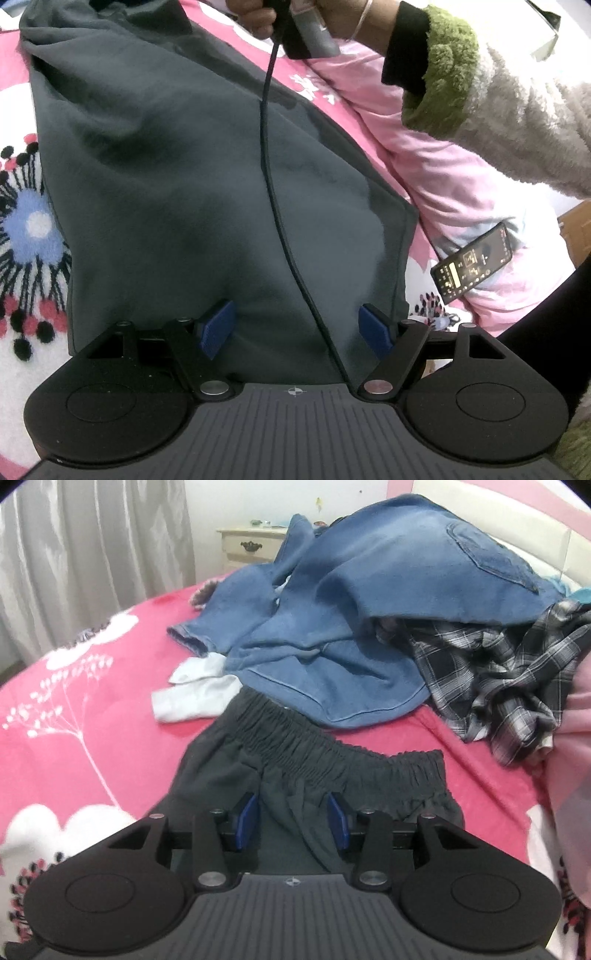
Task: Fold clothes
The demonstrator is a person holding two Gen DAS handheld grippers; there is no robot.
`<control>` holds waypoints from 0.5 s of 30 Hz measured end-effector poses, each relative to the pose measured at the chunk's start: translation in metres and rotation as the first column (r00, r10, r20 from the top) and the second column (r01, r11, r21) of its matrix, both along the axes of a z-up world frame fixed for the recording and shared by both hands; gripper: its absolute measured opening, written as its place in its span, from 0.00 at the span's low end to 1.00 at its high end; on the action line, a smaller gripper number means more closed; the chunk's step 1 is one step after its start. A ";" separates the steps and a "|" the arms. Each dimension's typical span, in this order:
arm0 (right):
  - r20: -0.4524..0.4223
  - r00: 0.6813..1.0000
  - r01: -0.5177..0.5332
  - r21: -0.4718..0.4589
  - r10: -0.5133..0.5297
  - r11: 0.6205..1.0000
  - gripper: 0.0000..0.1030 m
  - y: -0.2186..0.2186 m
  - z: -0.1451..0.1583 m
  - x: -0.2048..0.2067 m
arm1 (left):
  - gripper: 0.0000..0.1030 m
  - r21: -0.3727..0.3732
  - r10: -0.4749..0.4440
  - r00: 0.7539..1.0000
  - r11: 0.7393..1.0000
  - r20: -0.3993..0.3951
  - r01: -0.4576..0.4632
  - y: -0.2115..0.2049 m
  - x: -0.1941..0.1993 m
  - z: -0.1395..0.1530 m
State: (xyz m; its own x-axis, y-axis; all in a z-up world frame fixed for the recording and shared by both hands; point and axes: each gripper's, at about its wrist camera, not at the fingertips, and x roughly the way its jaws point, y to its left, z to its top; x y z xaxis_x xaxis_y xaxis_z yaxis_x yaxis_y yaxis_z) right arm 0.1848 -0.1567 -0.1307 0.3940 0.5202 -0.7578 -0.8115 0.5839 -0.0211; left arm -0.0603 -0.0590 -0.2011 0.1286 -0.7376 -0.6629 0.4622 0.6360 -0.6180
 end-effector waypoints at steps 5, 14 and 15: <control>-0.085 0.992 0.102 0.097 -0.094 0.990 0.54 -0.010 0.004 0.023 | 0.73 -0.006 -0.002 1.000 1.000 -0.005 0.002 0.002 0.001 0.000; -0.375 0.920 0.193 0.177 -0.116 0.965 0.39 -0.011 -0.022 0.064 | 0.73 -0.011 0.002 1.000 1.000 -0.007 -0.002 0.004 0.000 0.001; -0.362 0.926 0.185 0.185 -0.108 0.965 0.30 -0.011 -0.020 0.062 | 0.73 -0.012 0.005 1.000 1.000 -0.008 -0.005 0.004 -0.002 0.001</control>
